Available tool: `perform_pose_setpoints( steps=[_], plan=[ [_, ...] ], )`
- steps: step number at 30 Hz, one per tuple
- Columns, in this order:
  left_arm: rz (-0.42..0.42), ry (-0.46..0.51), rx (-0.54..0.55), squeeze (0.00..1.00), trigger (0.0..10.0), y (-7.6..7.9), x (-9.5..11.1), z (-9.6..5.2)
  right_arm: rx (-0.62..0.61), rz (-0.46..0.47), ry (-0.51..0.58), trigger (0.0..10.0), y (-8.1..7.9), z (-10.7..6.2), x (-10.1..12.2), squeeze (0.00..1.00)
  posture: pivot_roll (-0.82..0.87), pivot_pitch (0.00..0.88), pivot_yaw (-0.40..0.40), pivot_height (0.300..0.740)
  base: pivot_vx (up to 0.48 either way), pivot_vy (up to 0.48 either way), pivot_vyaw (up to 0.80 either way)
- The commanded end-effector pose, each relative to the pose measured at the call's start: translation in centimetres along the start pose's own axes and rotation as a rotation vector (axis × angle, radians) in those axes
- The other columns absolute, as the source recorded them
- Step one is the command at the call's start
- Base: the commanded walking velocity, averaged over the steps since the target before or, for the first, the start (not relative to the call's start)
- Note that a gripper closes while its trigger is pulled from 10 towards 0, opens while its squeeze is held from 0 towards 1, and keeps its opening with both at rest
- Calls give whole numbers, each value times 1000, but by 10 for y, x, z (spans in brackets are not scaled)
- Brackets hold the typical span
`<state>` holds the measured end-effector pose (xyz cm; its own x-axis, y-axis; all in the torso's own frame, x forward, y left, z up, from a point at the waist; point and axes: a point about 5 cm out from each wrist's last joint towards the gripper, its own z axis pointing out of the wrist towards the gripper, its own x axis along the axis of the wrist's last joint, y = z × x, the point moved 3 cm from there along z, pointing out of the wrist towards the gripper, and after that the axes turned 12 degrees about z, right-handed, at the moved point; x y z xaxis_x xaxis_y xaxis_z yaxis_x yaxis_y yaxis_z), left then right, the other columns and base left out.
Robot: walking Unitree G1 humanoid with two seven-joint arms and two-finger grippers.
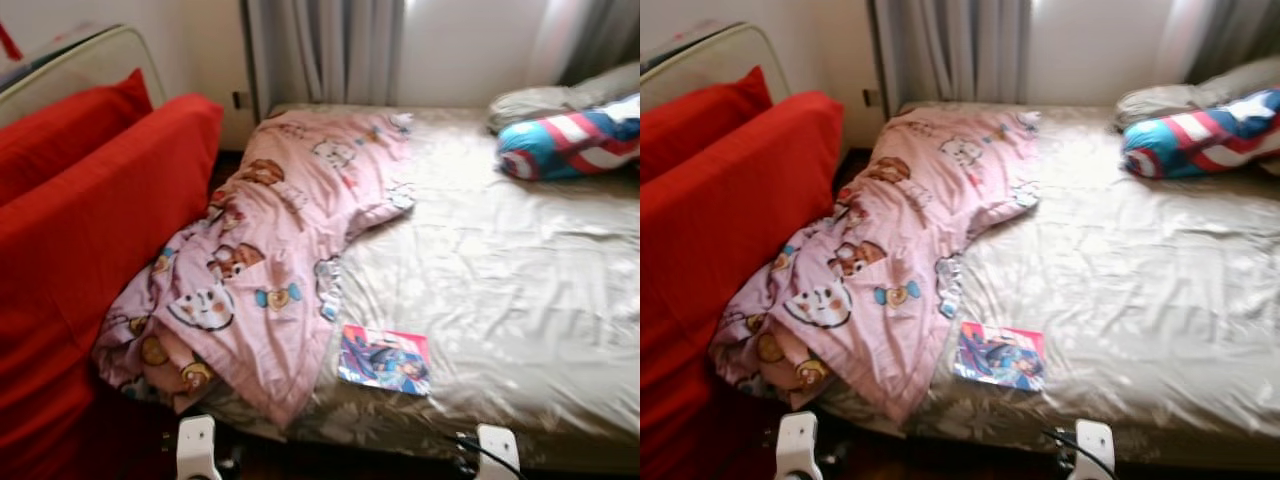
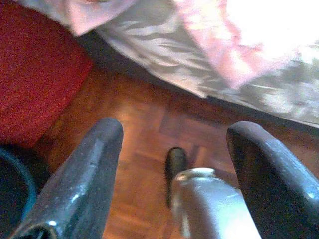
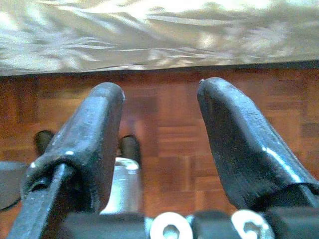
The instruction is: Clean up the room
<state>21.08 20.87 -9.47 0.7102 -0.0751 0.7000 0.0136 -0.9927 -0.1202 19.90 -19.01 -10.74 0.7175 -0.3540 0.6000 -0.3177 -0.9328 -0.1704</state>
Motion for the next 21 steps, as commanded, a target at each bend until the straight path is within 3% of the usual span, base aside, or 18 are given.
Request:
perform_pose_setpoints(
  steps=[1, 12, 21],
  plan=[
    [-5, 3, -7, 0, 10000, 4, 1, 0, -16, -2, -5, 10000, 9, -2, -3, 0, -54, 85, 12, 740, 0, 0, 0],
    [-16, 21, -14, 0, 10000, 6, 3, 1, 25, -18, 39, 10000, -5, 2, 13, 0, -56, 88, 4, 740, 0, 0, 0],
    [-21, 26, -17, 0, 10000, 7, 4, 1, 32, -21, 43, 10000, -8, 3, 14, 0, -57, 87, 0, 740, 0, 0, 0]
  ],
)
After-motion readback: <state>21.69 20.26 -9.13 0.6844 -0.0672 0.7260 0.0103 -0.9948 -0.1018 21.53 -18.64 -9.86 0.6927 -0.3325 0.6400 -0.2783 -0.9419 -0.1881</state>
